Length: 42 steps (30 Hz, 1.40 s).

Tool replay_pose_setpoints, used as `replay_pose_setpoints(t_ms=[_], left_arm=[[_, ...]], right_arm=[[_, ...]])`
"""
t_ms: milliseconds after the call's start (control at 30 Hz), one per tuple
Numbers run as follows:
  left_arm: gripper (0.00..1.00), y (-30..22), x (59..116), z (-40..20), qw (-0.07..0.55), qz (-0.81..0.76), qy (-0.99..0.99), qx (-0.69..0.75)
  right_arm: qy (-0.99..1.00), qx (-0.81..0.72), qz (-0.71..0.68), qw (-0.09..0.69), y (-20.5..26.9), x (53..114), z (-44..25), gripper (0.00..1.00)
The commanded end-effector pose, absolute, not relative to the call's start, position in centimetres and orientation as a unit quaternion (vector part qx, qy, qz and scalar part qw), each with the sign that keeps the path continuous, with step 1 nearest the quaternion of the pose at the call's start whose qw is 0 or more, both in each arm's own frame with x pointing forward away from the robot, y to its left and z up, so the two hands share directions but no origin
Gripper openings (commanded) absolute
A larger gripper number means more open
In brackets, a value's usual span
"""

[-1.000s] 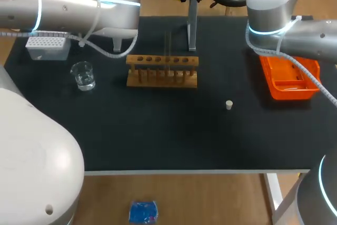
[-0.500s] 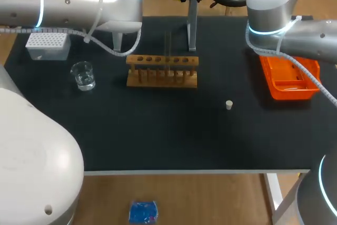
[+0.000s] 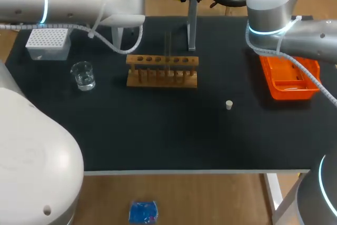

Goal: Invert the test tube, pick up the pipette, mount the tip to pipette, aspirate from beaker and dispense into the tube, eject the tip, return the pipette, and cap with the stopper.

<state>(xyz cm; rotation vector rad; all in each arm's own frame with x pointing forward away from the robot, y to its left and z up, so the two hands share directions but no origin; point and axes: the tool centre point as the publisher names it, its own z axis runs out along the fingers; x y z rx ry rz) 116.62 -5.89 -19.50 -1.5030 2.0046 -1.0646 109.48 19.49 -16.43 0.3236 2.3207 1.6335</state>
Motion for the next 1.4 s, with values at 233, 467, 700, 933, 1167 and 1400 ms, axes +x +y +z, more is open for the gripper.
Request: replay_pose_setpoints(t_ms=[233,467,700,933,1167,1400], left_arm=[[1.0,-5.9,116.8,-19.0,0.209,-0.383,0.721,-0.538],[1.0,-6.0,116.7,-18.7,0.211,-0.387,0.721,-0.535],[1.0,-6.0,116.6,-18.5,0.214,-0.387,0.721,-0.534],[1.0,-5.9,116.6,-17.7,0.218,-0.386,0.721,-0.532],[1.0,-5.8,116.2,-16.7,0.223,-0.385,0.72,-0.532],[1.0,-5.9,115.0,-15.6,0.23,-0.382,0.728,-0.521]], right_arm=[[0.805,0.112,0.565,0.141,19.5,109.5,-16.4,1.0],[0.805,0.112,0.565,0.141,19.5,109.5,-16.4,1.0],[0.805,0.112,0.565,0.141,19.5,109.5,-16.4,1.0],[0.805,0.112,0.565,0.141,19.5,109.5,-16.4,1.0],[0.805,0.112,0.565,0.141,19.5,109.5,-16.4,1.0],[0.805,0.112,0.565,0.141,19.5,109.5,-16.4,1.0]])
